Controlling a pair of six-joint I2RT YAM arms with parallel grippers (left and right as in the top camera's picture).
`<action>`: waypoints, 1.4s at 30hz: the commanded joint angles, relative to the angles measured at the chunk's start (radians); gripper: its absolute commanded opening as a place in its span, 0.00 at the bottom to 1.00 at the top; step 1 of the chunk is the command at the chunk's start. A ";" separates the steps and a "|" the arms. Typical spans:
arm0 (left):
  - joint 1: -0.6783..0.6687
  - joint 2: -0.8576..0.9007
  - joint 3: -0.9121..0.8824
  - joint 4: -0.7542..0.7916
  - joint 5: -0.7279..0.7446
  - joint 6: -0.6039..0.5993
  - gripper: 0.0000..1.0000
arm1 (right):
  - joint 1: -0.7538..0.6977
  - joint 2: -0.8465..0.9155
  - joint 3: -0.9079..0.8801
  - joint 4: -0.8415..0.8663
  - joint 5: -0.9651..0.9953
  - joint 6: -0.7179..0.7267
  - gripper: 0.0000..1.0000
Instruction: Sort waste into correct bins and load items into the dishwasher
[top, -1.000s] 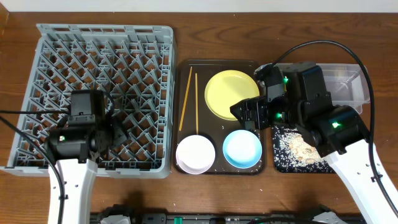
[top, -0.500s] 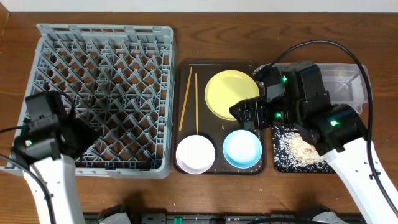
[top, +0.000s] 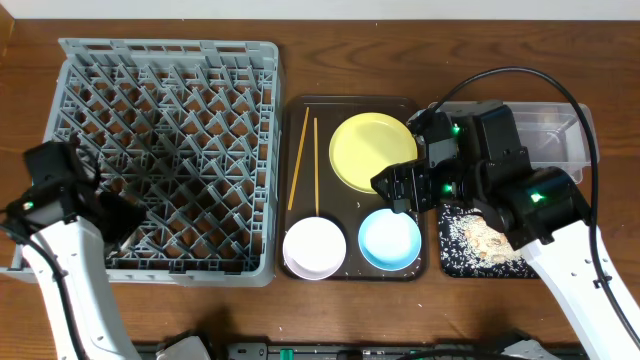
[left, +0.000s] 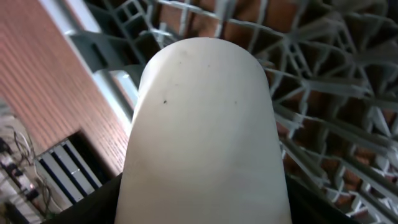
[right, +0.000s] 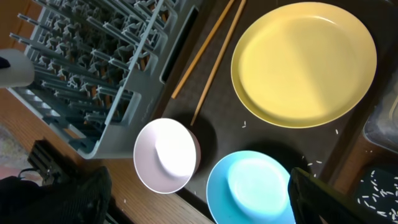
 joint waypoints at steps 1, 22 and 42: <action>0.045 0.013 -0.011 0.004 0.039 0.009 0.69 | 0.009 0.007 0.006 -0.002 0.002 -0.013 0.89; 0.022 -0.029 0.040 -0.023 0.386 0.226 0.83 | 0.038 0.019 0.006 0.079 0.003 -0.005 0.80; -0.521 -0.271 0.071 0.000 0.582 0.455 0.84 | 0.147 0.406 0.006 0.261 0.272 0.198 0.50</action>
